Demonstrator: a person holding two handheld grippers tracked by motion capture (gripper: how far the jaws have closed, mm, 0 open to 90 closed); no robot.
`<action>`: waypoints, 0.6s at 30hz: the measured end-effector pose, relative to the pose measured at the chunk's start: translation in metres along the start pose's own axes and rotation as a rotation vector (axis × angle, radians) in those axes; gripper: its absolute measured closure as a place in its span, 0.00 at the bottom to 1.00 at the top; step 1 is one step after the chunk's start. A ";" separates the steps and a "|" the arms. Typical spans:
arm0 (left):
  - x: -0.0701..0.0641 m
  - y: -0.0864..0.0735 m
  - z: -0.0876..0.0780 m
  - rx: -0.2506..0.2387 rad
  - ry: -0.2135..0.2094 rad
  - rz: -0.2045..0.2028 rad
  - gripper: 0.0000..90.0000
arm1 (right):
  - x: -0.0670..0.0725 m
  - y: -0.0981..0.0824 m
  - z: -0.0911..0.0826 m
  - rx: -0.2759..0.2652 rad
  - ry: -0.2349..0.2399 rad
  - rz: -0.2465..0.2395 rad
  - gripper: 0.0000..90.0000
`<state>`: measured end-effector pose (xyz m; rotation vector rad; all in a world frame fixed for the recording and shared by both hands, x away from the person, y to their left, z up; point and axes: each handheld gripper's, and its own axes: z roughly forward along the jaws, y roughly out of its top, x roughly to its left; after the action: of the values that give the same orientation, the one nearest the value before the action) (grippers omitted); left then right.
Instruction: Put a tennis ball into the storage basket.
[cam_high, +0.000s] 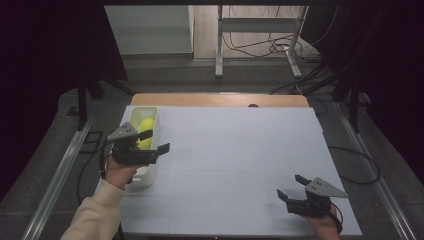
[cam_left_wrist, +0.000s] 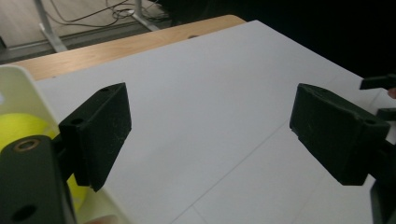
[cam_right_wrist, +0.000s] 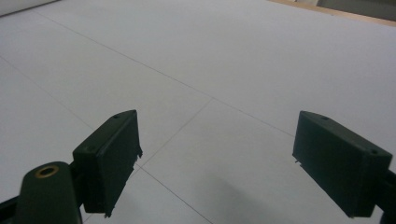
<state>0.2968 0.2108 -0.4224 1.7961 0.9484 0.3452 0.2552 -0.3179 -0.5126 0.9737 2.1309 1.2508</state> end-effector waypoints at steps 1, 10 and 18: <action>-0.004 -0.001 0.000 -0.001 -0.008 0.010 0.15 | 0.000 0.000 0.000 0.000 0.000 0.001 0.17; -0.036 -0.026 0.012 0.001 -0.069 0.060 0.15 | 0.000 0.000 0.000 0.002 0.004 0.001 0.17; -0.056 -0.046 0.018 0.025 -0.089 0.107 0.17 | 0.001 0.000 0.000 0.003 0.006 0.001 0.17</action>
<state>0.2514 0.1652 -0.4600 1.8734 0.7997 0.3183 0.2550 -0.3175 -0.5129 0.9733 2.1380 1.2520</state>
